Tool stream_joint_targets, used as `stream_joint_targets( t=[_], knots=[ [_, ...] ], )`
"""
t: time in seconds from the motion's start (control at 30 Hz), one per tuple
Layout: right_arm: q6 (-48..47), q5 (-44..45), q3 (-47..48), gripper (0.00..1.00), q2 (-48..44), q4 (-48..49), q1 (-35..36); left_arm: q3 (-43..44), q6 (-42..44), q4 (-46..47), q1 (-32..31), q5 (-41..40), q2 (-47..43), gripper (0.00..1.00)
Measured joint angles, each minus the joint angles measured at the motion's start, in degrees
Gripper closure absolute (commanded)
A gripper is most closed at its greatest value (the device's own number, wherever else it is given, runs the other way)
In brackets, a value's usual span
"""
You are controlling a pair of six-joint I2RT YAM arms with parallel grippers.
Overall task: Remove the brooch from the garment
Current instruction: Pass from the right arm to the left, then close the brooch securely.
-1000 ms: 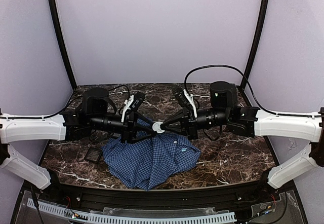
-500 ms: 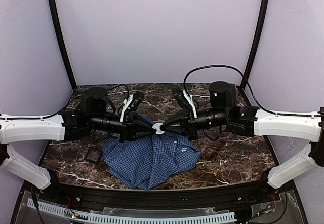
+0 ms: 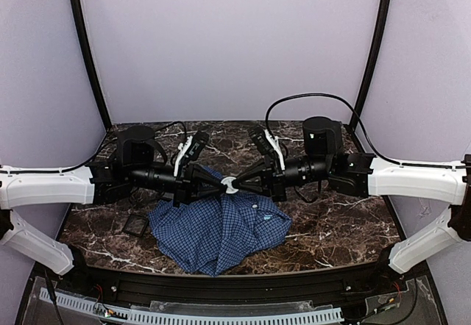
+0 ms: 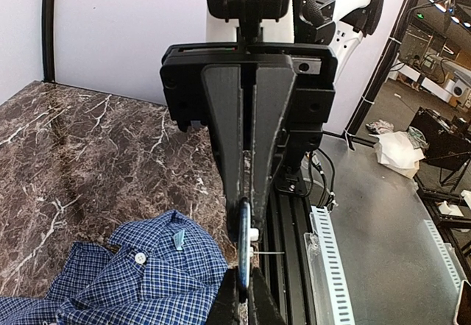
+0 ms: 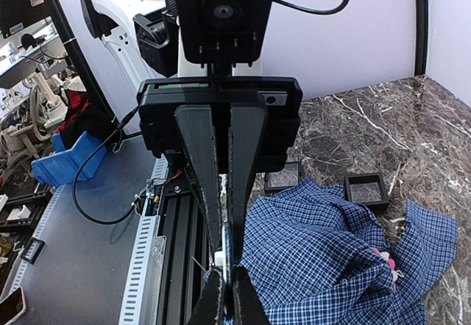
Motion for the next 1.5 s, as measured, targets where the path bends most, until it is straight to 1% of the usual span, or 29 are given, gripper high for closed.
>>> stream_joint_targets(
  t=[0.03, 0.13, 0.23, 0.27, 0.33, 0.4, 0.5, 0.77, 1.0, 1.5],
  knots=[
    [0.0, 0.1, 0.0, 0.8, 0.0, 0.0, 0.0, 0.0, -0.1, 0.0, 0.0, 0.0, 0.0, 0.99],
    [-0.2, 0.5, 0.0, 0.56, 0.0, -0.3, 0.0, 0.0, -0.7, 1.0, 0.0, -0.2, 0.0, 0.99],
    [-0.4, 1.3, -0.7, 0.4, -0.5, 0.3, 0.1, 0.0, -1.2, 2.1, 0.0, -0.5, -0.3, 0.99],
    [-0.5, 1.5, -1.5, 0.33, -1.0, 0.7, 0.1, 0.0, -1.5, 2.3, 0.0, -1.0, -0.6, 0.99],
    [-0.7, 1.7, -3.5, 0.26, -2.4, 1.5, 0.2, -0.1, -2.0, 2.5, 0.0, -1.4, -1.1, 0.99],
    [-1.1, 2.1, -5.1, 0.24, -3.7, 2.2, 0.4, -0.2, -2.4, 2.9, 0.0, -1.7, -1.7, 0.99],
    [-1.2, 3.3, -6.3, 0.26, -4.7, 3.3, 0.7, -0.3, -2.8, 3.3, 0.0, -1.8, -2.2, 0.99],
    [-1.5, 10.9, -6.6, 0.4, -5.0, 5.9, 3.8, -0.3, -3.5, 3.5, 0.0, -1.6, -2.2, 0.99],
    [-2.5, 15.7, -5.6, 0.48, -3.7, 6.2, 5.9, -0.3, -3.7, 3.5, 0.0, -1.4, -2.2, 0.99],
    [-2.6, 19.6, -3.6, 0.67, -2.0, 6.5, 6.8, -0.3, -3.7, 3.4, 0.0, -1.0, -2.2, 0.99]
  ],
)
